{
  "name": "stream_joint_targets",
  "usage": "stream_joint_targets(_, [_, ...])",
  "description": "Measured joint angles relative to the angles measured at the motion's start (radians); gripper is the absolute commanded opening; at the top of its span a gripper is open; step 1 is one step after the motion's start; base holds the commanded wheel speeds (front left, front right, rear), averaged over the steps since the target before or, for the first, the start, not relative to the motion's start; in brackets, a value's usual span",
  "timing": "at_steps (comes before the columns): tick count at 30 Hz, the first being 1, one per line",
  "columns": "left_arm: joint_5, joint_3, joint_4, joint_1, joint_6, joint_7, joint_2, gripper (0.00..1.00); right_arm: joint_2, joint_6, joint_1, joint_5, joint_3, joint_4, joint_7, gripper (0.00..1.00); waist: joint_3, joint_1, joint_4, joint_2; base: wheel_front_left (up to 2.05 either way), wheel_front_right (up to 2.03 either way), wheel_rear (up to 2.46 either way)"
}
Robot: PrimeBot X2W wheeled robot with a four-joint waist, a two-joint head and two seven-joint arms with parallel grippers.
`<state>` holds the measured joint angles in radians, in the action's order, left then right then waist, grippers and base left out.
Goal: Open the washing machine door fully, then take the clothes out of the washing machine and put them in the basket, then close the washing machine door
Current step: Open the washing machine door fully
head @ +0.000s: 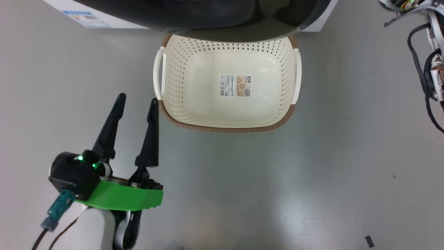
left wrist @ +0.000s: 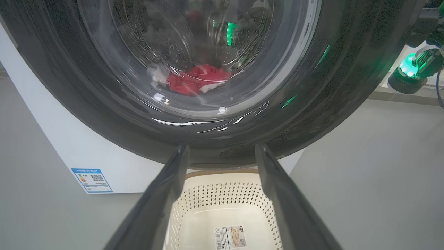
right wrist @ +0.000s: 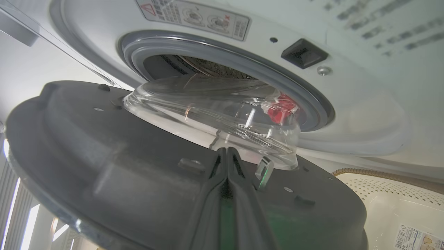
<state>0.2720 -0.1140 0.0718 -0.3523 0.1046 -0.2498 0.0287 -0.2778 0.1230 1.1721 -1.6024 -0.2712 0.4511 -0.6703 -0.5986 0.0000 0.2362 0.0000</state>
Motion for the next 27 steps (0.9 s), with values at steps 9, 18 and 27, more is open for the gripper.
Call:
stream_joint_targets(9, [0.015,-0.012,0.002,0.000,-0.009,0.000,-0.001,1.00,0.003,0.000,-0.040,-0.008,-0.004,-0.010,-0.040,0.00,0.016,0.0000,0.005,0.0000,0.00,0.00,0.00])
stream_joint_targets(18, [0.029,-0.011,0.007,0.000,-0.016,0.000,-0.002,1.00,0.011,0.000,-0.046,0.058,0.012,0.016,0.094,1.00,0.028,0.0000,0.000,0.0000,0.00,0.00,0.00])
stream_joint_targets(27, [0.029,-0.002,0.016,0.000,-0.016,0.000,-0.002,1.00,0.008,0.000,-0.142,0.172,0.011,-0.024,0.345,1.00,0.040,0.0000,-0.029,0.0000,0.00,0.00,0.00])
